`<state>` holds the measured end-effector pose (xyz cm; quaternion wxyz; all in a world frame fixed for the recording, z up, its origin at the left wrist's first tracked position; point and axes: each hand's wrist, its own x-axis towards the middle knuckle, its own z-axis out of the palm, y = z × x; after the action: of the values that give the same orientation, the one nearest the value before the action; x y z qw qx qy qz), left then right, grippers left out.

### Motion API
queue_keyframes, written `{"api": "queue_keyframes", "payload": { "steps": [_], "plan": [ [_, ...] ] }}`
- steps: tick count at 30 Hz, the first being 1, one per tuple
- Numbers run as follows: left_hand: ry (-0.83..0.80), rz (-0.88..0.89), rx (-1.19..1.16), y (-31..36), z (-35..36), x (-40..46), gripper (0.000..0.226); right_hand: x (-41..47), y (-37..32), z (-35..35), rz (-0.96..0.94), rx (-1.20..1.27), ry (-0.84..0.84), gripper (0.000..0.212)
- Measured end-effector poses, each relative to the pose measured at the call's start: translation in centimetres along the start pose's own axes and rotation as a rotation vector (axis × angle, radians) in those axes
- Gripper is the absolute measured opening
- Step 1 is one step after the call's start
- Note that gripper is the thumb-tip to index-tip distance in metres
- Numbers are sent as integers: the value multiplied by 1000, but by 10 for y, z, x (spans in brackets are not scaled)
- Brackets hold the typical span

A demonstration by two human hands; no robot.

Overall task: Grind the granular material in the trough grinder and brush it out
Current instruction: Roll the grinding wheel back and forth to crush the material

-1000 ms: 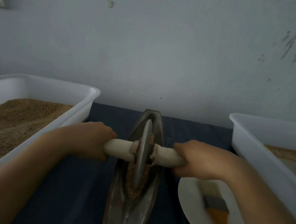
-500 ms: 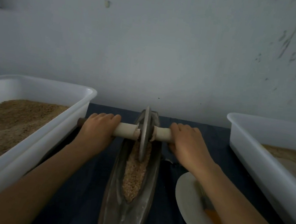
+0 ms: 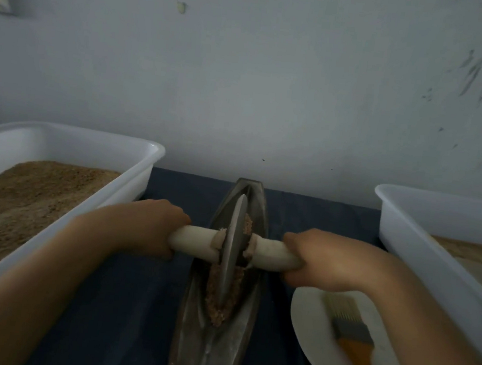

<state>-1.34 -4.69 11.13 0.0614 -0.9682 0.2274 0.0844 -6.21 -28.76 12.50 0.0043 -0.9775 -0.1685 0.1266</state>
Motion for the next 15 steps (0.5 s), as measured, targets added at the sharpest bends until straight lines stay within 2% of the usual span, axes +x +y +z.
{"api": "queue_keyframes", "payload": {
  "steps": [4,9,11,13,15],
  "plan": [
    [115,-52,-11,-2,7,9,38,15,6,7,45,-61,152,20],
    [540,-112,81,-1,26,34,24,41,22,26,60,-196,520,19],
    [657,-106,74,-1,31,41,25,49,24,31,80,-247,632,22],
    [715,-109,34,-1,35,44,26,54,22,33,106,-281,693,21],
    [700,-94,15,-2,36,44,27,56,20,33,131,-305,699,20]
  ]
}}
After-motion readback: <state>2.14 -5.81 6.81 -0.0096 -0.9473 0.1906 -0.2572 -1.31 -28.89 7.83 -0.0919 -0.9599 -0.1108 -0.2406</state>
